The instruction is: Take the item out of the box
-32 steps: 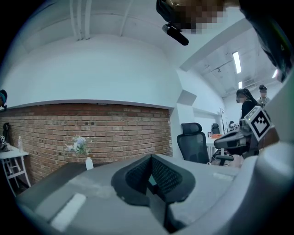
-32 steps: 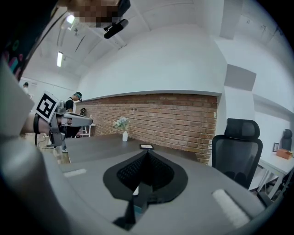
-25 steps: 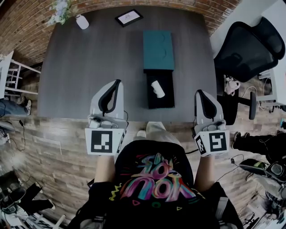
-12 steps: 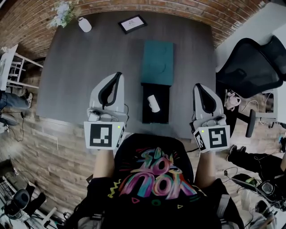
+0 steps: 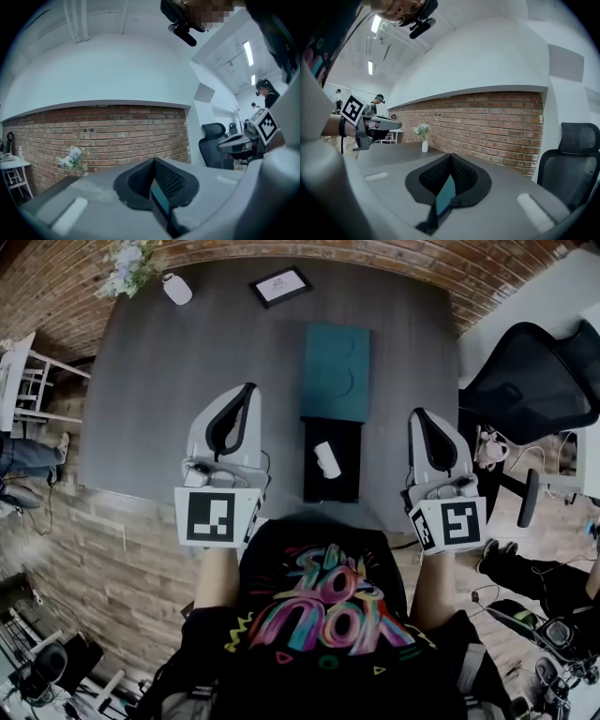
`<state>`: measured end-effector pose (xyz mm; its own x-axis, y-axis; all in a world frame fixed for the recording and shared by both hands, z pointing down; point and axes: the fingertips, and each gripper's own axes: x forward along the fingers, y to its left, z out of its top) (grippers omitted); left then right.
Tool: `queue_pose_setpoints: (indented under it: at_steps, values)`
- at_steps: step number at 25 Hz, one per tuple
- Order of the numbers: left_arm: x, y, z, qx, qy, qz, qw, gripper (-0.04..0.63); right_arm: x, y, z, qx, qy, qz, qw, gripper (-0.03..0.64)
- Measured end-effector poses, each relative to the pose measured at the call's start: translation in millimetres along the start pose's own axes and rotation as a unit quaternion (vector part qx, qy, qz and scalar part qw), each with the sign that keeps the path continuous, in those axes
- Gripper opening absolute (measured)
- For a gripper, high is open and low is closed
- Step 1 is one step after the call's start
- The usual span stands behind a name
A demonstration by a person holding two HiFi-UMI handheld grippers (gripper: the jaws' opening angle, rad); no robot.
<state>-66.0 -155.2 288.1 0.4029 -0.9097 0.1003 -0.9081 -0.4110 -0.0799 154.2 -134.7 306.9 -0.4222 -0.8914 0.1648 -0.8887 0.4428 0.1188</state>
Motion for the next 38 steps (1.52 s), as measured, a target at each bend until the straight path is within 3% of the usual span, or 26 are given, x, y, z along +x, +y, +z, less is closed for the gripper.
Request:
queue_pose_setpoints:
  at_steps: [15, 24, 33, 38]
  values:
    - [4, 12, -10, -0.01, 0.006, -0.009, 0.9999, 0.002, 11, 18, -16, 0.0, 0.029, 0.009, 1.0, 0.0]
    - [6, 13, -21, -0.016, 0.016, -0.013, 0.9997, 0.002, 20, 33, -48, 0.02, 0.075, 0.042, 0.996, 0.002]
    - [12, 18, -25, -0.019, 0.018, -0.014, 0.9996, 0.002, 37, 61, -91, 0.067, 0.139, 0.103, 0.983, 0.125]
    - [15, 21, -28, -0.02, 0.021, -0.014, 0.9995, 0.001, 45, 77, -108, 0.071, 0.159, 0.124, 0.977, 0.159]
